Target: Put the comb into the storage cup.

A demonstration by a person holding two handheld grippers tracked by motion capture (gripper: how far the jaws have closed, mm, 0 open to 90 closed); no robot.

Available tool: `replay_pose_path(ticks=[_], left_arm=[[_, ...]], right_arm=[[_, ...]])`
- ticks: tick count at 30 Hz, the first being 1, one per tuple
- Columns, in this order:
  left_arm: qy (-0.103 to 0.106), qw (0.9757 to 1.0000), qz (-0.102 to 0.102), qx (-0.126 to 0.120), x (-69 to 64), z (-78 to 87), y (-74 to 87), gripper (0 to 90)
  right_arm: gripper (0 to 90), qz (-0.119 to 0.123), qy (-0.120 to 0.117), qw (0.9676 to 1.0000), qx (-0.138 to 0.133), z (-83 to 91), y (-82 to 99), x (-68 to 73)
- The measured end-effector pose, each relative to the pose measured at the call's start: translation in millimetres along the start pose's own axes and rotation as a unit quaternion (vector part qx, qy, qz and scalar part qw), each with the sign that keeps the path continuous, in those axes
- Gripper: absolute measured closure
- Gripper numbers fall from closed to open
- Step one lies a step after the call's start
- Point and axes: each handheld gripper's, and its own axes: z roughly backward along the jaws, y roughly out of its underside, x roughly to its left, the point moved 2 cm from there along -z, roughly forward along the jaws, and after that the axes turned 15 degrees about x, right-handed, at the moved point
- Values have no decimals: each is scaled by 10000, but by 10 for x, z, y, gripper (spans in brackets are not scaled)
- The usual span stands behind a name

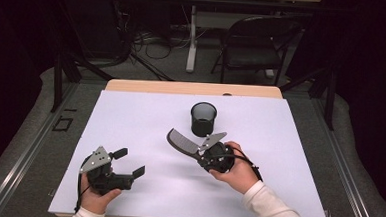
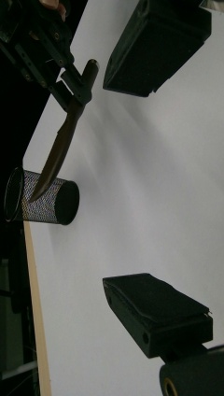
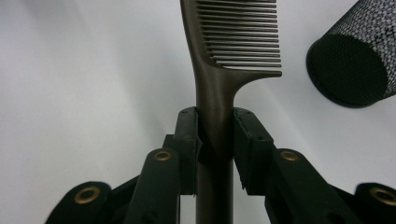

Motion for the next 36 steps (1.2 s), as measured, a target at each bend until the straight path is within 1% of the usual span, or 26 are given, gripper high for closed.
replay_pose_path(ticks=[6,10,15,18,21,23,29,32,36], left_arm=[[1,10000,6,-3,2,0,1,62],[1,10000,4,-2,2,0,2,65],[-6,10000,13,0,4,-1,3,65],[-7,10000,15,-5,5,1,3,66],[1,10000,20,-24,5,1,4,66],[-1,10000,19,-15,6,0,5,66],[6,10000,28,-29,6,-1,5,67],[9,10000,35,-12,9,0,5,67],[33,10000,39,-24,11,-1,6,67]], right_arm=[[727,-47,60,9996,-279,48,-33,5],[727,-94,45,9988,-480,73,-59,12],[727,-172,42,9969,-761,97,-98,15],[727,-240,32,9959,-877,117,-123,24],[727,-238,63,9943,-1034,133,-149,28],[728,-296,63,9932,-1128,144,-166,37],[728,-350,97,9903,-1343,172,-223,53],[728,-369,127,9879,-1503,191,-242,62],[728,-405,259,9842,-1706,220,-246,80]])
